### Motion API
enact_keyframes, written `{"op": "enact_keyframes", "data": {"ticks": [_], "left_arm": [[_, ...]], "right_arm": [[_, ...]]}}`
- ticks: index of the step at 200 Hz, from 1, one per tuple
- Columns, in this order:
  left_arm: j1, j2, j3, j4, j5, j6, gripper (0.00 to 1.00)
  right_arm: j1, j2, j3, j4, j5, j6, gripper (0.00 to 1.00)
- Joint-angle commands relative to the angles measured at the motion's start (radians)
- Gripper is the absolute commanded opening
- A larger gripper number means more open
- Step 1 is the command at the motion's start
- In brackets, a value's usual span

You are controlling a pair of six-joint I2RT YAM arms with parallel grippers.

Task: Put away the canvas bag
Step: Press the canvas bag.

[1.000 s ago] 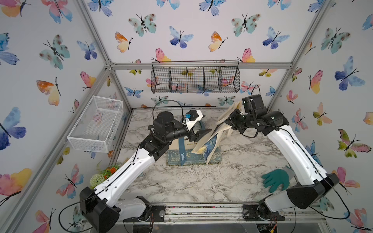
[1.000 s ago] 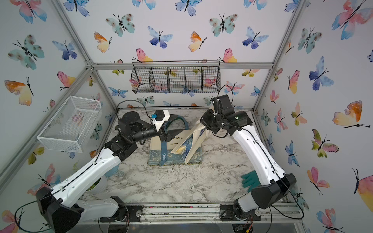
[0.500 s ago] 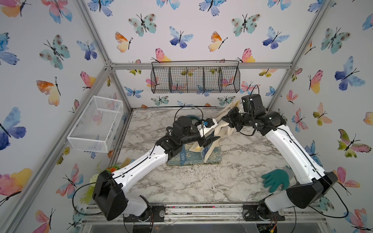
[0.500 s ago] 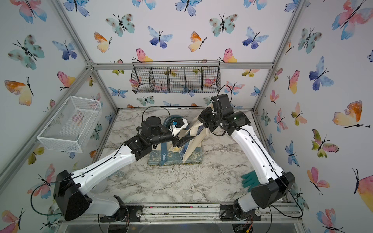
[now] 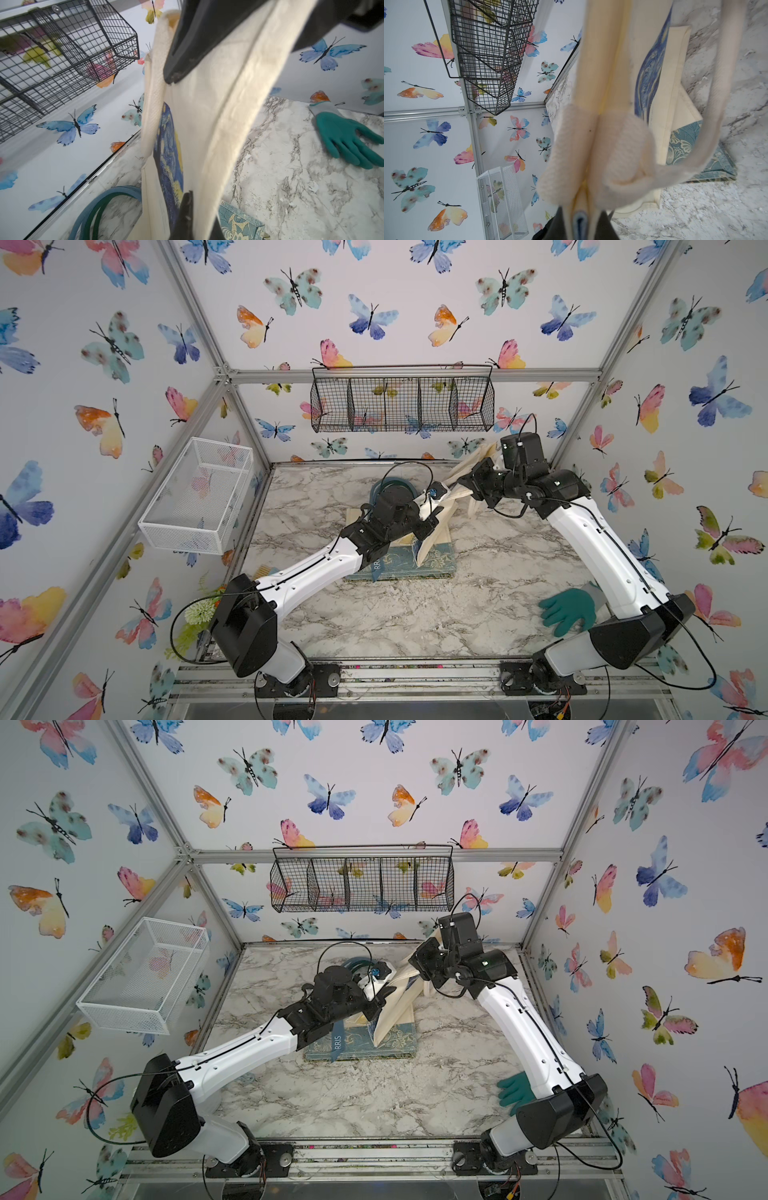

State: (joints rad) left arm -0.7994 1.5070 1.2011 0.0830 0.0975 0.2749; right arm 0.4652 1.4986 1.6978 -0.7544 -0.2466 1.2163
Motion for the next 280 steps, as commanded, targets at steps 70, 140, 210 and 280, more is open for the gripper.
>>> {"op": "enact_keyframes", "data": {"ticks": [70,140,210,280], "left_arm": [[0.007,-0.007,0.021,-0.062,-0.049,0.019,0.0],[0.006,-0.006,0.033,-0.062,-0.072,0.024,0.14],[0.007,-0.027,-0.021,0.059,0.056,-0.03,0.74],[0.007,0.046,0.067,0.049,-0.058,-0.061,0.56]], "right_arm": [[-0.01,-0.078,-0.086,0.129,-0.177,-0.057,0.41],[-0.01,-0.093,-0.143,0.172,-0.217,-0.058,0.13],[-0.009,-0.107,-0.097,0.252,-0.251,-0.015,0.02],[-0.01,-0.143,-0.128,0.435,-0.303,0.093,0.02]]}}
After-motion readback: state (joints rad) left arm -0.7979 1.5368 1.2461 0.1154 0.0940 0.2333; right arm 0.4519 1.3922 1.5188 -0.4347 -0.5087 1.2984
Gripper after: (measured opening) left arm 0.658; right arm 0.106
